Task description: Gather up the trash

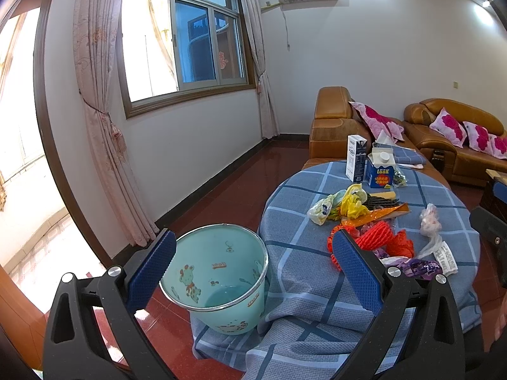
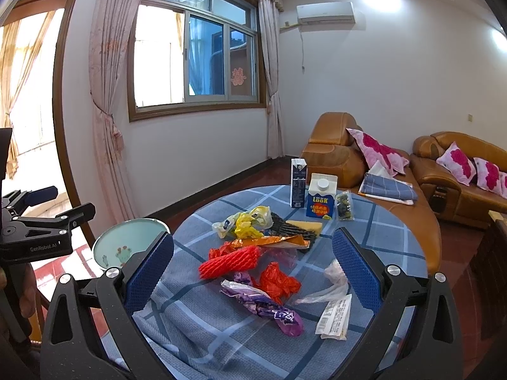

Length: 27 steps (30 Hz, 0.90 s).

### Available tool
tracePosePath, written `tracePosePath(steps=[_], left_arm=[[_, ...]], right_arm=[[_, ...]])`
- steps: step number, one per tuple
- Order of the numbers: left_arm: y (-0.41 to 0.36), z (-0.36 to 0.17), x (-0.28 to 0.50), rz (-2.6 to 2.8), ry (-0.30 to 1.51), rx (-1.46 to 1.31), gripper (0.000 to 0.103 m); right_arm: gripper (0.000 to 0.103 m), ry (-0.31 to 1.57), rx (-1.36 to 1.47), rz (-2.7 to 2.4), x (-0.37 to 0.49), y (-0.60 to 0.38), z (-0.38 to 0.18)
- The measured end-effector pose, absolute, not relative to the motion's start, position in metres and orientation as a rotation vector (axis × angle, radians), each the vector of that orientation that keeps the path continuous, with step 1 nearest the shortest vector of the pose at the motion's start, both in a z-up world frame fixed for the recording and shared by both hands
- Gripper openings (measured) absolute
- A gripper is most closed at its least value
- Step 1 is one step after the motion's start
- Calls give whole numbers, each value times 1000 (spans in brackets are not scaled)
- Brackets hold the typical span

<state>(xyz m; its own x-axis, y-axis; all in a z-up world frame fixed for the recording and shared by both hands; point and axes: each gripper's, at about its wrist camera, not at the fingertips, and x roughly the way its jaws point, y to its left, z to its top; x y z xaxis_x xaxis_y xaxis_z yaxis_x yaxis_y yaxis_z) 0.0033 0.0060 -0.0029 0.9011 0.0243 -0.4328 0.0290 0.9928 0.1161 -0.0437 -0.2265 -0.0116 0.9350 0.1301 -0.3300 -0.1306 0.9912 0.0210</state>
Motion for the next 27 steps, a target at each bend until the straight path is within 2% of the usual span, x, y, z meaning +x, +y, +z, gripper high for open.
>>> tracePosePath(steps=[18,27], left_arm=[[7,-6,4,-2,455,125,97],[-1,-24,17,-11,506,163,97]], right_arm=[[98,342,1,133,-45,-226,-13],[98,363,24,79,-35,-246,-19]])
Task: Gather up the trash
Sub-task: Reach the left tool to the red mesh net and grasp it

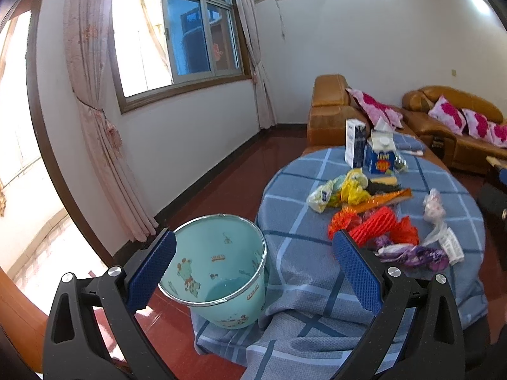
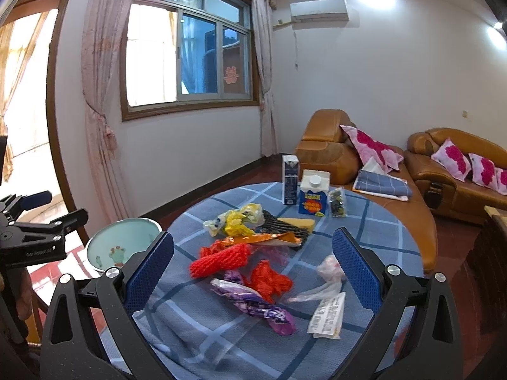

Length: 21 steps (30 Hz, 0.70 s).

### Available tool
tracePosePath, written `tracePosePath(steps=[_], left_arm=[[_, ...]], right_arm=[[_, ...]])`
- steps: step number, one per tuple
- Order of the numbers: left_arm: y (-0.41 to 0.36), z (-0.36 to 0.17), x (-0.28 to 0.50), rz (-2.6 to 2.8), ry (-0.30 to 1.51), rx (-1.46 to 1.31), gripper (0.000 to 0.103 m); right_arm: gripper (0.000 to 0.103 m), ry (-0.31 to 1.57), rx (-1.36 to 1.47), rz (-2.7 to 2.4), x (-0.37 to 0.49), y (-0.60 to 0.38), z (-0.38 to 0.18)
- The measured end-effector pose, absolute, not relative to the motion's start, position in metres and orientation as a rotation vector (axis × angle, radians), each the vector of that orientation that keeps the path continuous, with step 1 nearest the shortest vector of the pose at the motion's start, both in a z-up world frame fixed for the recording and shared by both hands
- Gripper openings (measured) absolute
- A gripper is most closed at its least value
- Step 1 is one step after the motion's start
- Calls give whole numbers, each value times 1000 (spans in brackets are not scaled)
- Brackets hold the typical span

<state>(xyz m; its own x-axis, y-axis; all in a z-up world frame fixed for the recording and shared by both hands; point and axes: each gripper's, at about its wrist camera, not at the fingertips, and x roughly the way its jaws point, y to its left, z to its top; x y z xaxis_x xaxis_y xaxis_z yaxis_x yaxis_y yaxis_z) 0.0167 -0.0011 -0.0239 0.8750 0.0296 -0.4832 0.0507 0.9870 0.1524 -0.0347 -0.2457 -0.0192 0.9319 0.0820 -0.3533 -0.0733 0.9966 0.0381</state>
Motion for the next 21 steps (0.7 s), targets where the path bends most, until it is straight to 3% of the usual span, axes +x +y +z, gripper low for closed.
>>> tracePosePath(steps=[21], left_arm=[[-90,-111,112,-127,685,238,96]], right_arm=[[97,510,107,-223,16,-357,-107]])
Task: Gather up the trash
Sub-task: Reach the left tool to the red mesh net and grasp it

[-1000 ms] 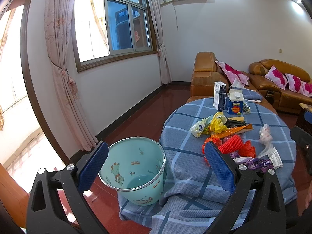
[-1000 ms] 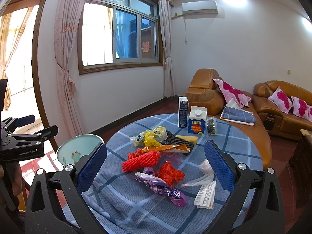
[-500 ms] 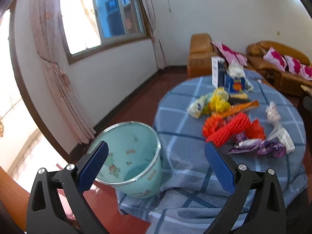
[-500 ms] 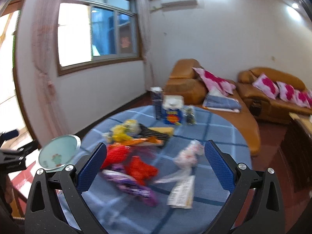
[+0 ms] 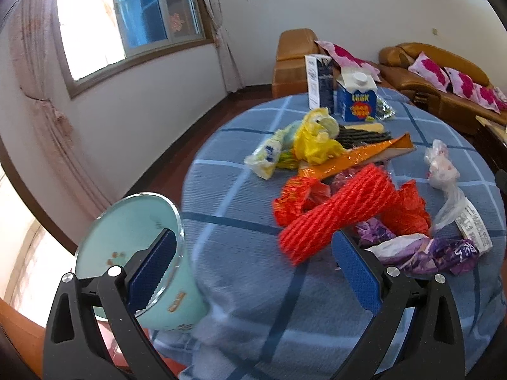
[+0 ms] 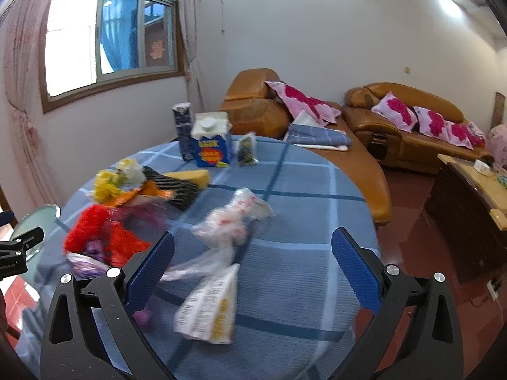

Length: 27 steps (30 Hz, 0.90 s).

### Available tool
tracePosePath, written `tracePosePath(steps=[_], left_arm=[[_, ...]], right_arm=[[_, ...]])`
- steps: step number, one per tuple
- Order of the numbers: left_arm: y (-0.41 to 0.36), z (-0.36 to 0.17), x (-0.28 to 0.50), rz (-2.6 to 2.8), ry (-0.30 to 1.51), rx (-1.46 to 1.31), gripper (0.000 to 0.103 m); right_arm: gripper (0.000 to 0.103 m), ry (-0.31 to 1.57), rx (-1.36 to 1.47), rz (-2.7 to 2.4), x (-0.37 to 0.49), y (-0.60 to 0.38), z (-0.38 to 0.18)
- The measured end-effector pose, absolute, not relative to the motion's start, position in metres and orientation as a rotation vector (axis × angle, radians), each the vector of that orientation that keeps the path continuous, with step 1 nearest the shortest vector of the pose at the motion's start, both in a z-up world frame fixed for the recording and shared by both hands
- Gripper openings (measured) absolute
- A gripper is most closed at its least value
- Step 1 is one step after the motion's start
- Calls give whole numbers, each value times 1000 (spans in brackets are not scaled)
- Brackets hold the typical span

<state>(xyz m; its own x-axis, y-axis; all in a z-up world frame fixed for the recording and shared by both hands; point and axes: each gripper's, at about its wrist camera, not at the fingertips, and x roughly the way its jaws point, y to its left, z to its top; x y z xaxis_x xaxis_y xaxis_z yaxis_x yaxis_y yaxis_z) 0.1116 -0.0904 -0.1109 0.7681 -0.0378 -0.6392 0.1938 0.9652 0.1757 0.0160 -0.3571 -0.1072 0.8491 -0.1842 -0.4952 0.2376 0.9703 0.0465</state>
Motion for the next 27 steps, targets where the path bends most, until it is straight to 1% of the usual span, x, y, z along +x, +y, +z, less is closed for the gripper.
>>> tracePosePath(steps=[4,6,8,9,10,11,12,13,14,15,16,19,21,25,26,27], left_arm=[[-96,-121,121,-143,714,237,94],[-99,-129,127,-162,741,232,86],[-101,-135,132,-187,771,222,73],[-102,-137,133,-202,781,214,71],[-104,-139,133,-213,788,212,63],[-106,-140,133,-231,788,212,51],[-109,-142,133,-248,788,214,44],[-111,-143,132,-260,791,219,30],[-114,-145,133,-276,799,222,19],[-115,-147,133,-288,803,225,13],[-118,-148,133,-295,803,234,3],[-117,-145,131,-308,801,234,3],[-114,-136,123,-311,783,237,0],[-102,-119,106,-287,745,275,0],[-98,-115,102,-280,744,284,0],[-94,-113,99,-279,747,287,0]], right_arm=[[97,521,137,-251,16,-376,-114],[97,531,154,-266,16,-384,-118],[97,546,167,-275,17,-392,-126],[97,551,171,-279,18,-394,-128],[97,556,176,-283,18,-396,-131],[97,564,183,-285,18,-399,-135],[97,571,190,-287,19,-401,-137],[97,575,197,-288,19,-403,-139],[97,576,201,-289,19,-404,-140],[97,578,204,-289,19,-405,-142],[97,579,207,-289,19,-406,-142],[97,587,221,-282,18,-407,-143],[97,590,230,-271,17,-405,-142],[97,600,207,-234,16,-388,-136],[93,603,195,-215,16,-380,-134],[86,607,184,-198,17,-374,-133]])
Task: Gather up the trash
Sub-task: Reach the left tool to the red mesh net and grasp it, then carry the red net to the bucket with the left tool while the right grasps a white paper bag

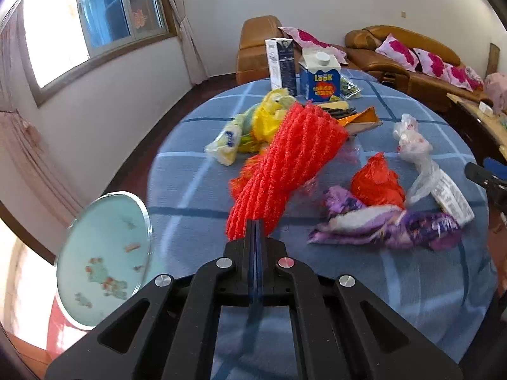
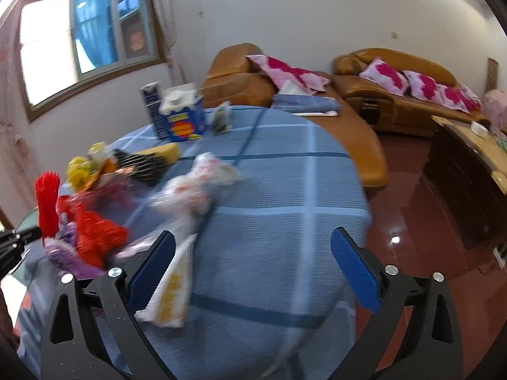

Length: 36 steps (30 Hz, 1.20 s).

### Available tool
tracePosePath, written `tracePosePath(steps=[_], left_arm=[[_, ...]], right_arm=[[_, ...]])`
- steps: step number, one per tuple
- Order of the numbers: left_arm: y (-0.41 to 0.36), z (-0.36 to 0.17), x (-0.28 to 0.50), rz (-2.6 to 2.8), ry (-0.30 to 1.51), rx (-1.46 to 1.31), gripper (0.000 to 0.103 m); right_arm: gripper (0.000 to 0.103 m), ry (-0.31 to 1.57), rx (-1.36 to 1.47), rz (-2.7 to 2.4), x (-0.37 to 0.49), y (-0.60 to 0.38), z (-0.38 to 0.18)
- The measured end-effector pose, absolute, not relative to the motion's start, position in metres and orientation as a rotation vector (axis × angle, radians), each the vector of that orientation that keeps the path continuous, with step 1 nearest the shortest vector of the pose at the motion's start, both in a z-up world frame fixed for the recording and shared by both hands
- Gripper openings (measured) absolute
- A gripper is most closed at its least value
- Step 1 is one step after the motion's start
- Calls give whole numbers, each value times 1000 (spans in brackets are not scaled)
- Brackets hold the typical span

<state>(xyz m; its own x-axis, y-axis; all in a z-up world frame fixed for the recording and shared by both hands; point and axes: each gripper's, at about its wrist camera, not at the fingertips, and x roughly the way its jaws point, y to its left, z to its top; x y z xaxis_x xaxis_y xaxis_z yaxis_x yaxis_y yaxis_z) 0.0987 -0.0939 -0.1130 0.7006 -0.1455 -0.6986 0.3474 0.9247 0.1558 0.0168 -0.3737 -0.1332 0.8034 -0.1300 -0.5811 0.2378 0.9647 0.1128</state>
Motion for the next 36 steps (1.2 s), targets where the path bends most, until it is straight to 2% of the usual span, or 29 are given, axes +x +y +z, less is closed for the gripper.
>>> tracePosePath(steps=[3,7,9,11,12,15,22,29,36], left_arm=[[-83,-111,88,-284,747,300,0],[-67,-112,80,-286,761,294,0],[-62,-111,82,-279,761,290,0],[-59,-109,84,-276,760,277,0],[-58,-108,85,-275,759,275,0],[-55,-106,85,-276,763,263,0],[-42,-96,87,-244,753,258,0],[-16,-85,89,-174,747,247,0],[20,-85,101,-58,764,239,0]], right_arm=[[72,638,164,-139,20,-354,-135],[60,684,127,-95,22,-334,-141],[43,724,136,-70,25,-330,-148],[36,725,144,-53,24,-329,-150],[19,724,150,-33,23,-329,-149],[8,711,152,-2,20,-328,-146],[4,680,153,11,15,-332,-136],[4,582,141,28,5,-332,-97],[4,528,111,138,35,-304,-74]])
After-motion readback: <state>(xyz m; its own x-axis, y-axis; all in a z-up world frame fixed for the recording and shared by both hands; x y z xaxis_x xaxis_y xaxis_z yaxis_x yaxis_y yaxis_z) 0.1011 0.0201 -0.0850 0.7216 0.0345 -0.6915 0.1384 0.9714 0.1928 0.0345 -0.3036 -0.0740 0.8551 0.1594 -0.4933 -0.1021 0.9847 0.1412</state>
